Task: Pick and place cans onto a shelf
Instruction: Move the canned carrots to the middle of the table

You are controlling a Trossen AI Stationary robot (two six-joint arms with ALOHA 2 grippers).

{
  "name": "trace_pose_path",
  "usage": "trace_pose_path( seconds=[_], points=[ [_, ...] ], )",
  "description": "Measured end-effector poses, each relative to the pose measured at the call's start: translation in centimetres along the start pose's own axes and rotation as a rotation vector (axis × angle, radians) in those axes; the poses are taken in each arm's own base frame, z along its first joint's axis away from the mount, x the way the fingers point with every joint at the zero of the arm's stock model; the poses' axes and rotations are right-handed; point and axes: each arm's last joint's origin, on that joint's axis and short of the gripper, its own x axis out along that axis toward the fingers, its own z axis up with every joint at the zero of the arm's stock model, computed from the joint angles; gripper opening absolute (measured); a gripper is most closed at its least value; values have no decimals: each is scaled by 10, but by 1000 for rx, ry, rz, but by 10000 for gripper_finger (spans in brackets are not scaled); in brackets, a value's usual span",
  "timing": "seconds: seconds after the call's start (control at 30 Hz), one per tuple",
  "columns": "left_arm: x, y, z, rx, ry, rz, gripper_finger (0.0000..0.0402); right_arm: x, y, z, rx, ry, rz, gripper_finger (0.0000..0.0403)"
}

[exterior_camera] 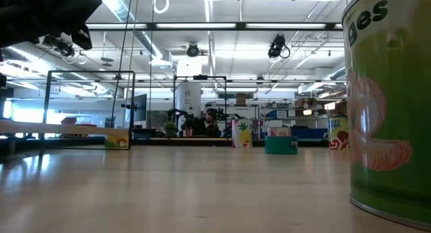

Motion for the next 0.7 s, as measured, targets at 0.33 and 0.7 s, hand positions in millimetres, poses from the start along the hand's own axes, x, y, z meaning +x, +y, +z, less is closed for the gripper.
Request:
trace_pose_path(
  seconds=[0.33, 0.7],
  points=[
    [0, 0, 0, 1, 0, 0, 23, 15, 4, -5, -13, 3, 28, 392],
    [0, 0, 0, 0, 0, 0, 23, 45, 15, -6, -81, 102, -15, 392]
  ],
)
